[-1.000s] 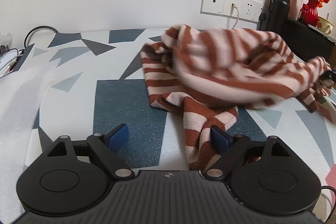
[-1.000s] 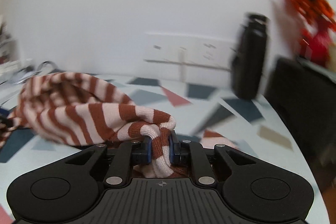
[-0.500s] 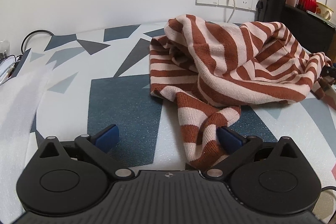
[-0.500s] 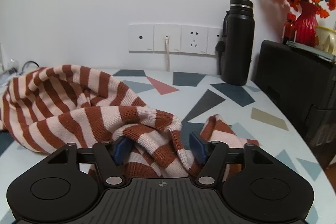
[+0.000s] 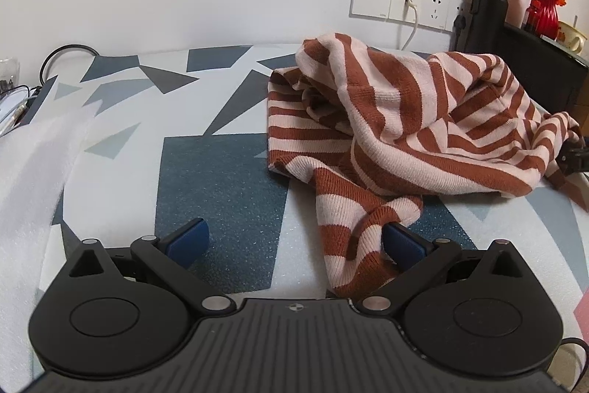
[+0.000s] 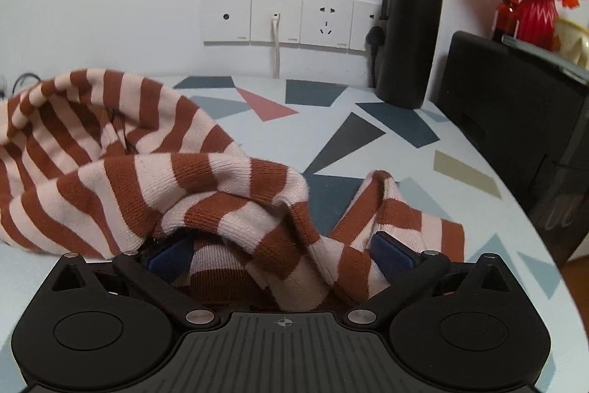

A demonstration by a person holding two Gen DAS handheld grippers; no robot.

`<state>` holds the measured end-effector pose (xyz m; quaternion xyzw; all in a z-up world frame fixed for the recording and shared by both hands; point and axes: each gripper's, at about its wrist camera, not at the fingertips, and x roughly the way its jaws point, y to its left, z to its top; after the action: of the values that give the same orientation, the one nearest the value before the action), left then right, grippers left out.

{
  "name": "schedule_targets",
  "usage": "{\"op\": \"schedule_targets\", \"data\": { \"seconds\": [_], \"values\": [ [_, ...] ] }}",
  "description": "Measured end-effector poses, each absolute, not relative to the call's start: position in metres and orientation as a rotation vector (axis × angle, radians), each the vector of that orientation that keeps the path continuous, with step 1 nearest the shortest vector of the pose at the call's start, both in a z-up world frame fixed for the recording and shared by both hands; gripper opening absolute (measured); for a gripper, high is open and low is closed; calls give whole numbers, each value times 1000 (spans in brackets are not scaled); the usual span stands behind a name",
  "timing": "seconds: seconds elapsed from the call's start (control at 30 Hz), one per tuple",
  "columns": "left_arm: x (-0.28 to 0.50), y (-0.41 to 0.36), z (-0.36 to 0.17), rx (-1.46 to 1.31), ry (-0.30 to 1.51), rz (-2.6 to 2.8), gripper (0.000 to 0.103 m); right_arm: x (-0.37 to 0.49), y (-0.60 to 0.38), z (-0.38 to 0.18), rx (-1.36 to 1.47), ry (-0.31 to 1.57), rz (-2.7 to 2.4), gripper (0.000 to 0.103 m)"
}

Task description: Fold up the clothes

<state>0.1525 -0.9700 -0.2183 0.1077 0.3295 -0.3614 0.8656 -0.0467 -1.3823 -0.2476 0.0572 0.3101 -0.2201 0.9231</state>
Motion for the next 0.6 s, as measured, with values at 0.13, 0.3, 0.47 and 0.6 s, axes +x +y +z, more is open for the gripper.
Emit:
{"op": "schedule_targets", "data": {
  "seconds": [0.13,0.3,0.47,0.6],
  "values": [
    [153,-969,-218,217,691,-758,103,-48,-1384,-248,133,634,-446,102],
    [154,-968,-218,206,691,-759,103,-50,-1387,-247,152,625,-437,102],
    [154,-969,-218,213,690,-756,103,-49,-1387,-247,151,626,-436,102],
    [152,-972,-219,239,688,-747,103,-48,-1385,-248,136,638,-445,102]
  ]
}}
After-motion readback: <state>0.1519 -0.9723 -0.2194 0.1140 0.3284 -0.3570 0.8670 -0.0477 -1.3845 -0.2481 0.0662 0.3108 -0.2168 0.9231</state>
